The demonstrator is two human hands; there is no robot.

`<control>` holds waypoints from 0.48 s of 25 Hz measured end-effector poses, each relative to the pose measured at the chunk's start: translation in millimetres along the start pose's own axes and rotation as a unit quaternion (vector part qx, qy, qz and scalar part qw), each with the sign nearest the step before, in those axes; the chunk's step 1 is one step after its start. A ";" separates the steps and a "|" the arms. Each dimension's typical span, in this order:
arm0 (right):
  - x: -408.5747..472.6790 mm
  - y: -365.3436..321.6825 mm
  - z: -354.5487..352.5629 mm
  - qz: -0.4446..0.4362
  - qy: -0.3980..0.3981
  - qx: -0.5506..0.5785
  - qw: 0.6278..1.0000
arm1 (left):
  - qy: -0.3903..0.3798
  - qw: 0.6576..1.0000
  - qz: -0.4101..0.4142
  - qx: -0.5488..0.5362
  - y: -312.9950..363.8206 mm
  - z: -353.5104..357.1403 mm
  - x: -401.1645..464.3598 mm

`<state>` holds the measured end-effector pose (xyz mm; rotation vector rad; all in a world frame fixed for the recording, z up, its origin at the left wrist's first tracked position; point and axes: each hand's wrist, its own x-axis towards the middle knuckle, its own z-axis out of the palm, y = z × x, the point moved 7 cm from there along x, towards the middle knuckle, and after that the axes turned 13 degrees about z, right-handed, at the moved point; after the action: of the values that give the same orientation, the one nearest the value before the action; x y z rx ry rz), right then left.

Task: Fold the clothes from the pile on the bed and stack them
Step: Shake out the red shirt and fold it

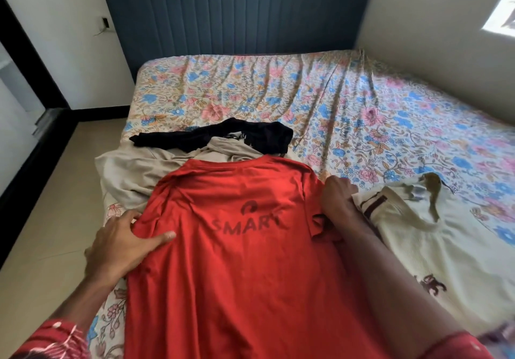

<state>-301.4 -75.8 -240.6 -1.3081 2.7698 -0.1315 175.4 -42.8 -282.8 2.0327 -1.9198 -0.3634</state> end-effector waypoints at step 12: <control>61.3 -12.8 -100.1 -0.179 0.071 -0.041 0.980 | -0.016 0.943 -0.037 -0.330 -41.3 -13.2 -10.4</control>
<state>-341.0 -126.7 -141.7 -1.8794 2.6429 -0.1377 217.8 -29.7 -287.6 1.6450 -1.4563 -0.9208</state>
